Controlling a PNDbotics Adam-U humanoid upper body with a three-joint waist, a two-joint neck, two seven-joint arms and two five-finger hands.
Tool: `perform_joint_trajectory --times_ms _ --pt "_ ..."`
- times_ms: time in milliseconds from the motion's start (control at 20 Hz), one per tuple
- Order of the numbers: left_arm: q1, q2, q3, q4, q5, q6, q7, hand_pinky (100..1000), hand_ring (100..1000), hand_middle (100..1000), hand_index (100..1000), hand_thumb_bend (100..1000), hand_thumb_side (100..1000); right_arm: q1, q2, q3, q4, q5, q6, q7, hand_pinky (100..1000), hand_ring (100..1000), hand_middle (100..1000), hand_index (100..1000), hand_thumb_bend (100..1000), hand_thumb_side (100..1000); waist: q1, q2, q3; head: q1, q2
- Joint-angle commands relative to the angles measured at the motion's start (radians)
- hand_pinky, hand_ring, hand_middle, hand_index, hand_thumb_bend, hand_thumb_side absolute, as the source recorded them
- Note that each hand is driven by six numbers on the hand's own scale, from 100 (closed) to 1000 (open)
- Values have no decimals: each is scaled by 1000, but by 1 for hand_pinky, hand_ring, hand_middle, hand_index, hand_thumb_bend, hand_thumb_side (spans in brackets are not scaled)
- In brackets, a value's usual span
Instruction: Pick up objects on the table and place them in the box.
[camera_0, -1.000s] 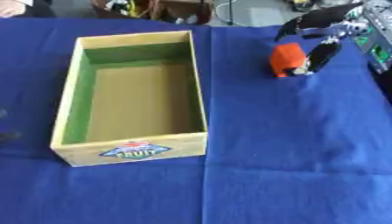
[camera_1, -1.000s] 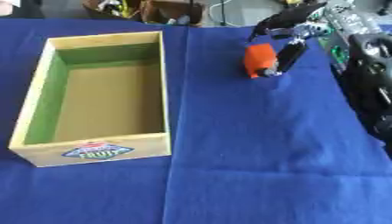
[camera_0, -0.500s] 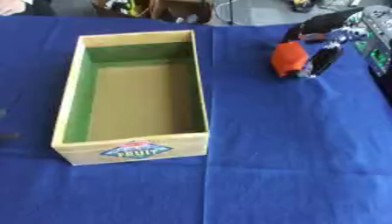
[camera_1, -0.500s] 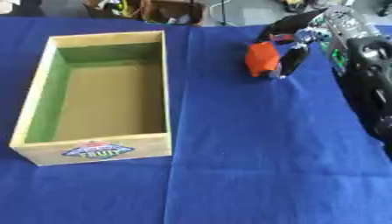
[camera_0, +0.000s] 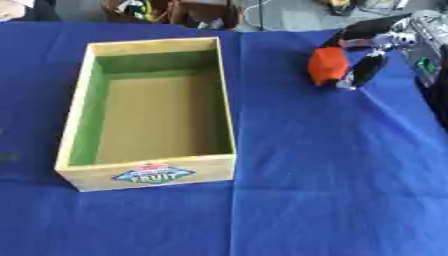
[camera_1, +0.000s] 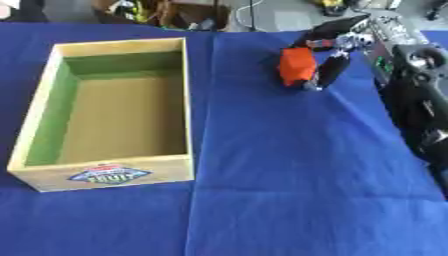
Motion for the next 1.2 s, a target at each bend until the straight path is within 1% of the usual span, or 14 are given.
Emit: perform_joint_trajectory --times_ms 50,100,300,350,450,550,700,1000,1200 --pt "-6 16 0 -19 -2 -1 -4 640 816 784 768 100 988 -10 -7 1 3 -36 -243 240 755 777 671 782 177 443 4 -18 0 -3 -6" --pt "-5 17 0 -19 -2 0 -4 641 816 784 767 100 988 -10 -7 2 1 -43 -244 241 749 769 665 759 167 440 4 -19 0 -3 -4" --pt "-2 17 0 -19 -2 1 -4 641 816 784 767 100 988 -13 -9 4 -7 -56 -245 254 749 767 660 751 165 436 4 -22 -3 -2 -2" --pt "-1 17 0 -19 -2 1 -4 641 816 784 768 100 989 -15 -9 3 -10 -57 -245 255 746 762 642 724 164 432 3 -23 -4 -2 -2" --pt "0 17 0 -19 -2 1 -4 641 816 784 767 100 989 -18 -9 1 -17 -60 -242 250 744 757 623 709 155 425 2 -25 -7 -2 -1" --pt "1 17 0 -19 -3 1 -5 642 816 785 767 100 989 -20 -10 0 -22 -58 -237 244 742 756 620 700 154 424 2 -28 -9 -2 1" --pt "2 17 -1 -19 -2 2 -6 642 816 785 767 100 990 -24 -9 -6 -27 -50 -223 227 737 748 611 689 100 411 2 -30 -10 -2 1" --pt "5 16 -2 -19 -2 2 -10 642 816 785 768 100 993 -30 -10 -20 -39 -42 -198 188 737 748 614 679 100 398 1 -36 -16 0 7" --pt "6 16 -3 -19 -2 3 -12 641 816 786 768 100 994 -29 -12 -22 -51 -49 -189 177 736 746 607 664 100 407 -1 -41 -19 1 10"
